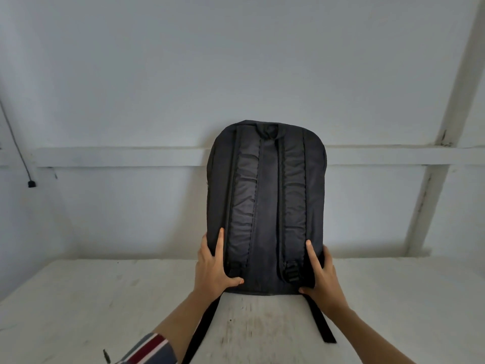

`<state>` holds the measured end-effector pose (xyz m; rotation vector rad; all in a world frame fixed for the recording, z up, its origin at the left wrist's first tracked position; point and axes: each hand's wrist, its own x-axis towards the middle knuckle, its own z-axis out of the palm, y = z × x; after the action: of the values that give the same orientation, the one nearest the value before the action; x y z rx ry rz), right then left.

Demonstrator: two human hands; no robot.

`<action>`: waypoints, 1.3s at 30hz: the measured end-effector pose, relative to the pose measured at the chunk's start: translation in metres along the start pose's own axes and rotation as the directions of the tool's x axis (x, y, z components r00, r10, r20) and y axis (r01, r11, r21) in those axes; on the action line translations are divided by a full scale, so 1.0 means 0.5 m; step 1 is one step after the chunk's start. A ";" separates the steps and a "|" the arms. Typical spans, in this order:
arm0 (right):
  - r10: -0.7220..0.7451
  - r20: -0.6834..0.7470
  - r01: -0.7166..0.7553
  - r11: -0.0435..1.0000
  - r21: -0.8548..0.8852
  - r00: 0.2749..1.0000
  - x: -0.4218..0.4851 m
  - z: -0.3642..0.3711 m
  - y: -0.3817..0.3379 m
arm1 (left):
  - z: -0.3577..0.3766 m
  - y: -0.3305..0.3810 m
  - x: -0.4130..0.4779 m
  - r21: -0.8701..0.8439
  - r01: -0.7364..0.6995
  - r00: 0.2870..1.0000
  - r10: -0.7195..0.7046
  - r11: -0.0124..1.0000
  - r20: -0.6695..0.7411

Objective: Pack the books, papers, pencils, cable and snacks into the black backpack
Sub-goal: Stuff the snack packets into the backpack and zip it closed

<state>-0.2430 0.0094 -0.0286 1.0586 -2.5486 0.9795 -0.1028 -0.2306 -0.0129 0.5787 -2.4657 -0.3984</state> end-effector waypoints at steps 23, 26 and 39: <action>0.053 -0.185 0.020 0.928 0.372 0.981 0.364 -0.338 -0.187 | -0.315 0.150 0.359 -0.425 -0.067 0.986 -0.006 0.903 -0.168; 0.037 -0.041 -0.017 0.914 0.405 0.998 0.422 -0.360 -0.210 | -0.348 0.177 0.403 -0.472 -0.018 0.998 0.044 0.881 0.044; -0.053 -0.006 0.048 0.857 0.512 0.999 0.473 -0.393 -0.232 | -0.387 0.194 0.443 -0.523 0.046 0.972 0.083 0.851 0.220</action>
<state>-0.3432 -0.0530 0.2782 1.2428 -2.2963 1.7029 -0.1840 -0.2834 0.2815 0.2821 -2.4166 -1.1491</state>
